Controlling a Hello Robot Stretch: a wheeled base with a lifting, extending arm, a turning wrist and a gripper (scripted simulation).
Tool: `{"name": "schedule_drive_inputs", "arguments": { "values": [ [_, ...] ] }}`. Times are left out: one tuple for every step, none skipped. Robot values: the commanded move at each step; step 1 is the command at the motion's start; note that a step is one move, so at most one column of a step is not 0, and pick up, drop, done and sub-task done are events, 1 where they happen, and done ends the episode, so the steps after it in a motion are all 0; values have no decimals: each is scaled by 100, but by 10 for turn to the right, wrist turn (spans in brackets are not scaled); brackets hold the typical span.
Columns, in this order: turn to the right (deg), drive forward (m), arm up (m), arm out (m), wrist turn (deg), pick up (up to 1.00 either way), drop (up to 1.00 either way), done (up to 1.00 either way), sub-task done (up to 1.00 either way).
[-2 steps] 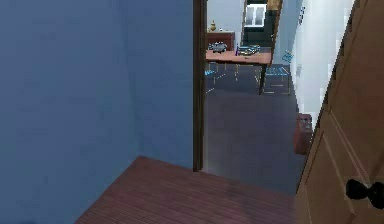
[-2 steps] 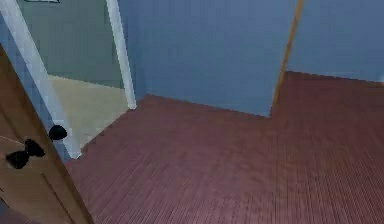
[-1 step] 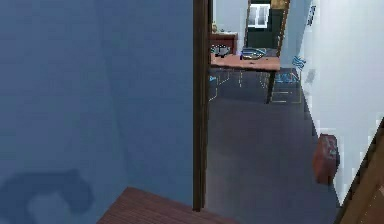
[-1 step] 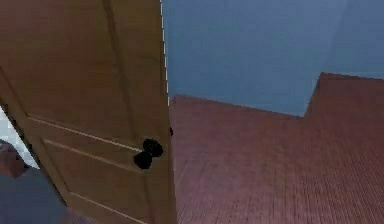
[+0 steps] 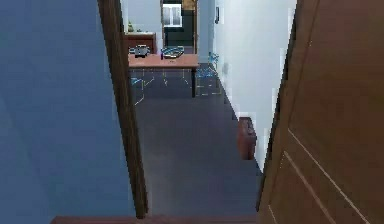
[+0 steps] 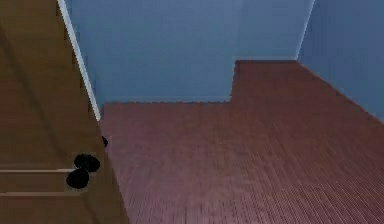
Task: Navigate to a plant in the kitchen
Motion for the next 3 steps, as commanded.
{"name": "schedule_drive_inputs", "arguments": {
  "values": [
    [0,95,0,0,0,0,0,0,0],
    [-330,0,0,0,0,0,0,0,0],
    [0,65,0,0,0,0,0,0,0]
  ]
}}
